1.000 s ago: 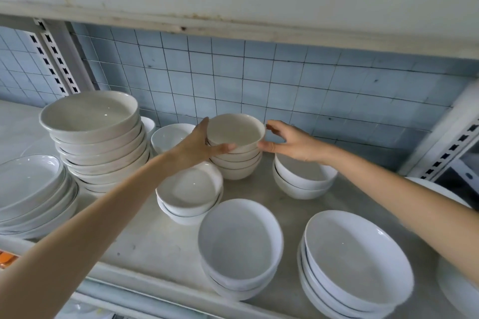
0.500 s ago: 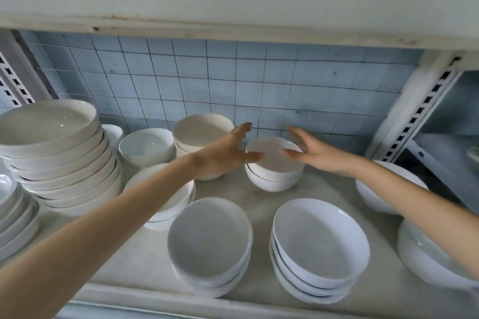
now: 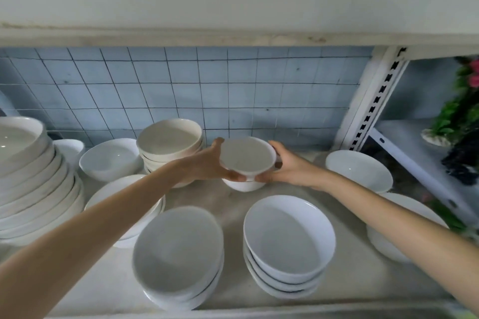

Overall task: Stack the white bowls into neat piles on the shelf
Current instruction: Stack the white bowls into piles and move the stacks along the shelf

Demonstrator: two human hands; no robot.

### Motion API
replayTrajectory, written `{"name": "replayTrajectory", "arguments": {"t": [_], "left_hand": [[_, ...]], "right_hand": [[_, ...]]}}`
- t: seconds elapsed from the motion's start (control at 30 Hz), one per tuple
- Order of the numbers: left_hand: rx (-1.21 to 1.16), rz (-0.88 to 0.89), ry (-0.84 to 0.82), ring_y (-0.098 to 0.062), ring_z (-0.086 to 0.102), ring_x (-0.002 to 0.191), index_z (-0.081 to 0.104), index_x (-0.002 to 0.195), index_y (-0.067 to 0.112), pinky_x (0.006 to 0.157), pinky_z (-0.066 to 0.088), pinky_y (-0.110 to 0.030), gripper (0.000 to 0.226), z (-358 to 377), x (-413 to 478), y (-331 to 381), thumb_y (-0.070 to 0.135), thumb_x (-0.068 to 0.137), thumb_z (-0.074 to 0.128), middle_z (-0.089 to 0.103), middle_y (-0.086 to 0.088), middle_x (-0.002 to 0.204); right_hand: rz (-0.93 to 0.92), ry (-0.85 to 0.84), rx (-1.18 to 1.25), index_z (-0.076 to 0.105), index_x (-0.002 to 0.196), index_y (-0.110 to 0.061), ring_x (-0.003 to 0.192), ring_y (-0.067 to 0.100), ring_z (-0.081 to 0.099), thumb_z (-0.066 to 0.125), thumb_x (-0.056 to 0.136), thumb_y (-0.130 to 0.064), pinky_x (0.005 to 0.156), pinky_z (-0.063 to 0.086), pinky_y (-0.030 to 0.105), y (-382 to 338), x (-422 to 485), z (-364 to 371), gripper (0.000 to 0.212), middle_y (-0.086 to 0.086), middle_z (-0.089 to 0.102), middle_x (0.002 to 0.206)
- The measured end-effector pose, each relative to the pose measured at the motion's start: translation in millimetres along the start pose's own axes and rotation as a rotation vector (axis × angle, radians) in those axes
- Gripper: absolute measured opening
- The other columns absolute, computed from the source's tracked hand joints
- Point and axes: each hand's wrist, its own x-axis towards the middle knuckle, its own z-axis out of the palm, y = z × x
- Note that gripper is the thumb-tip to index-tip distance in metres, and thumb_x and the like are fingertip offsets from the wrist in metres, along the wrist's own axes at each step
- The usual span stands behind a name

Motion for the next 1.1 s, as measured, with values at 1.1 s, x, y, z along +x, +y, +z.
{"name": "replayTrajectory", "arguments": {"t": [1.1], "left_hand": [[0.116,0.159,-0.030,-0.016,0.040,0.108,0.018,0.145,0.015,0.085,0.033,-0.026,0.107,37,24,46,0.044,0.065,0.083,0.035,0.000,0.138]], "right_hand": [[0.148,0.354,-0.441,0.055,0.121,-0.026,0.123,0.005,0.041,0.071,0.079,-0.038,0.105,0.029,0.021,41,-108,-104,0.046,-0.012,0.047,0.128]]}}
